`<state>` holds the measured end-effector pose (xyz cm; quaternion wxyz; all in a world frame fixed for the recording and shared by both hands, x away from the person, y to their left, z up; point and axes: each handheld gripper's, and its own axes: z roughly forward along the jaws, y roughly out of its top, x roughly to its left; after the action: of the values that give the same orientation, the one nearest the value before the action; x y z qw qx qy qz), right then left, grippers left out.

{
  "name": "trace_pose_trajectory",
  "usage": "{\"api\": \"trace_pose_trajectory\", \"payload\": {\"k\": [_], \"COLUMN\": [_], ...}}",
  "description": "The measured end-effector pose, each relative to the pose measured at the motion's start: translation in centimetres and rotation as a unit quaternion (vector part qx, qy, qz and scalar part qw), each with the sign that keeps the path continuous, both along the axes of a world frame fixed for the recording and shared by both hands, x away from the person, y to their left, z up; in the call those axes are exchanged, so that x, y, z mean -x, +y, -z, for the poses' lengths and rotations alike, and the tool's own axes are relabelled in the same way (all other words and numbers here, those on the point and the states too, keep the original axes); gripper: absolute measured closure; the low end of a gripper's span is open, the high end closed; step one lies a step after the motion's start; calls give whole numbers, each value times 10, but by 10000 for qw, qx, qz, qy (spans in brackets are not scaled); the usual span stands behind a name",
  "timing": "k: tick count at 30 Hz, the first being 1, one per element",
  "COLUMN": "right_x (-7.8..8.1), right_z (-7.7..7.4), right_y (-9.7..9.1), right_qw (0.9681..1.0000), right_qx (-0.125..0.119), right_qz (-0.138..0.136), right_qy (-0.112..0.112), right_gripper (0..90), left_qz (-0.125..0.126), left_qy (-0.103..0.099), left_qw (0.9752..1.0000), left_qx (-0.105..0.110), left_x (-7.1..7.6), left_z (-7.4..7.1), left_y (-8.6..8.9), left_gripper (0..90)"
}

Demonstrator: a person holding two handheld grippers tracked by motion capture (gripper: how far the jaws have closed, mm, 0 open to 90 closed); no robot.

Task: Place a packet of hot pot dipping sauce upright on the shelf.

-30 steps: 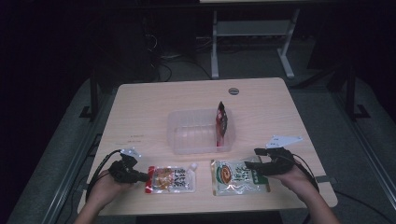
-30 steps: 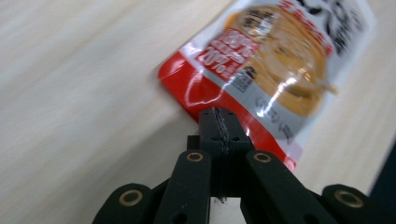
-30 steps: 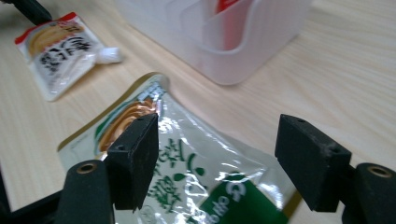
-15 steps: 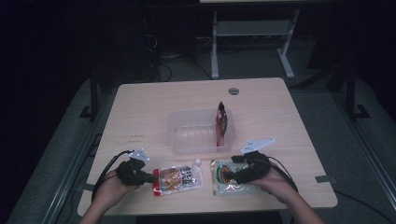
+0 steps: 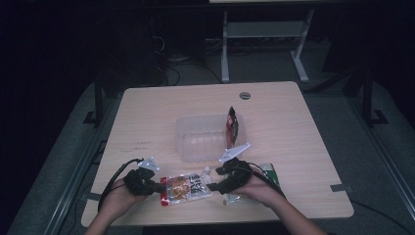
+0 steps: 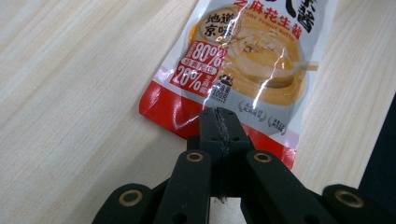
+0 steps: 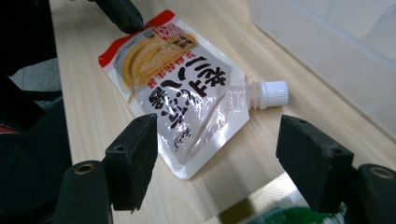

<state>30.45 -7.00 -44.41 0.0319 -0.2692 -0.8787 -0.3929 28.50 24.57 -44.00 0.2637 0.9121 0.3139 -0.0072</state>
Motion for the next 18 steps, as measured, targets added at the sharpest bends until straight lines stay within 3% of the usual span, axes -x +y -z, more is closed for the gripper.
{"api": "trace_pose_trajectory", "payload": {"k": [2,7,18], "right_x": [-1,-2,-1], "right_z": [5,10,18], "right_y": [4,6,11], "right_qw": [9999,9996,9985], "right_qx": [149,203,271], "right_qz": [-67,-74,-272], "right_qy": [51,205,386], "right_gripper": [291,298,344], "left_qz": [43,81,47], "left_qy": [-12,-48,8], "left_qw": [10000,9998,9999], "left_qx": [-53,-185,-143], "left_x": [-1,0,-1], "left_z": [1,3,4], "left_y": [-1,-5,-5], "left_gripper": [898,898,898]}}
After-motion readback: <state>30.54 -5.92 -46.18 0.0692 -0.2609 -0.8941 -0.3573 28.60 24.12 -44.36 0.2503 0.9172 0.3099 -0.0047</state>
